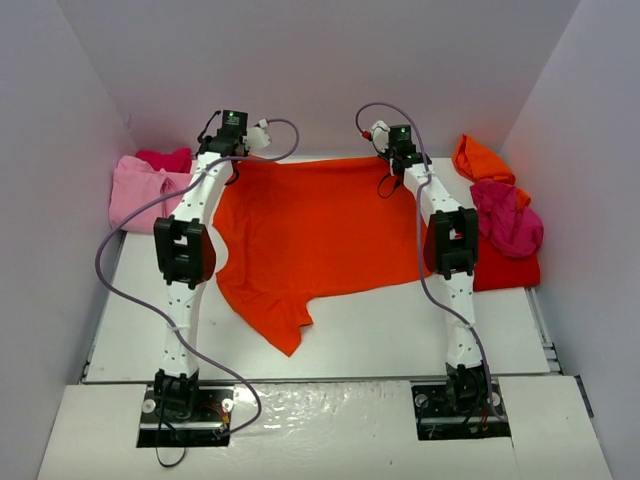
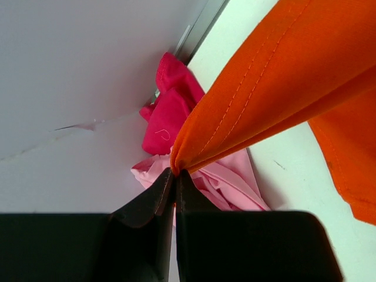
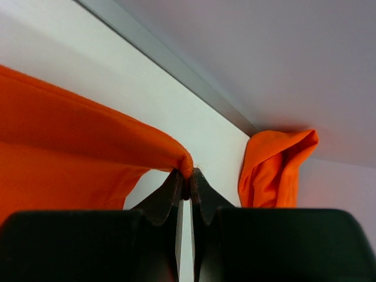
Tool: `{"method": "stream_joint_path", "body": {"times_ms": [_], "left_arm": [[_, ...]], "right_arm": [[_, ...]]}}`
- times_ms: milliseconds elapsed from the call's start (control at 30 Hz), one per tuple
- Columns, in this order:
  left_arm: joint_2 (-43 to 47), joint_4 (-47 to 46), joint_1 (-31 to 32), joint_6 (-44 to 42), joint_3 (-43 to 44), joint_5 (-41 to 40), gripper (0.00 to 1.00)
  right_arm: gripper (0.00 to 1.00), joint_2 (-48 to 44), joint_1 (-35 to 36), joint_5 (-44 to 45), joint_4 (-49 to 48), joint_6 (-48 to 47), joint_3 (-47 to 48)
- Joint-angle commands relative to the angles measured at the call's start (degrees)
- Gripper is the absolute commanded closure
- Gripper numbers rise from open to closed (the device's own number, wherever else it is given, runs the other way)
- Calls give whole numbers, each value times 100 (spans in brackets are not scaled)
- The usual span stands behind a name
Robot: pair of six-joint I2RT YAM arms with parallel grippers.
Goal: Fold and stack the t-shirts
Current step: Fold the flattened tshirt in 1/3 of the way
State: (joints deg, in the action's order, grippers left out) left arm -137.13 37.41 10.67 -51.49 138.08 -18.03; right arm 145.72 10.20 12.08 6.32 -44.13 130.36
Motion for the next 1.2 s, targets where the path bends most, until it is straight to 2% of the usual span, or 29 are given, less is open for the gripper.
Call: {"method": "stream_joint_path", "body": {"times_ms": [0, 367, 600, 733, 833, 867, 900, 933, 967, 1000, 1033, 1067, 1167], "left_arm": [[1160, 133, 201, -249, -39, -393, 100], [2475, 408, 747, -690, -1817, -713, 100], [2800, 1702, 1019, -618, -2440, -629, 100], [2872, 2771, 1156, -460, -2743, -458, 100], [2990, 3127, 1183, -302, -3086, -315, 100], [3047, 3242, 1192, -268, -3210, -241, 100], [3099, 3432, 1213, -252, -3298, -113, 99], [3113, 3548, 1225, -215, -3367, 6, 94], [3144, 3721, 1232, -107, -3419, 137, 80], [3182, 3900, 1234, 2, -3449, 296, 65], [3210, 4020, 1229, 54, -3432, 517, 54], [3254, 4054, 1227, 69, -3440, 676, 50], [3566, 4295, 1227, 170, -3375, 1413, 46]], "right_arm": [[100, -828, 15, -192, -394, -158, -329], [100, -1663, 53, -354, -355, -384, -1533], [100, -2207, 122, -460, 16, -648, -2166], [100, -2345, 161, -588, 643, -733, -2237], [99, -2510, 181, -652, 1257, -841, -2466], [88, -2570, 184, -668, 1394, -883, -2588], [66, -2622, 184, -720, 1585, -955, -2697], [35, -2656, 184, -759, 1798, -1039, -2765], [25, -2671, 193, -799, 2062, -1137, -2828], [22, -2683, 200, -846, 2330, -1227, -2890], [20, -2695, 195, -909, 2569, -1290, -2947], [17, -2698, 193, -944, 2739, -1332, -3000], [10, -2856, 132, -1139, 3041, -1386, -3244]]}}
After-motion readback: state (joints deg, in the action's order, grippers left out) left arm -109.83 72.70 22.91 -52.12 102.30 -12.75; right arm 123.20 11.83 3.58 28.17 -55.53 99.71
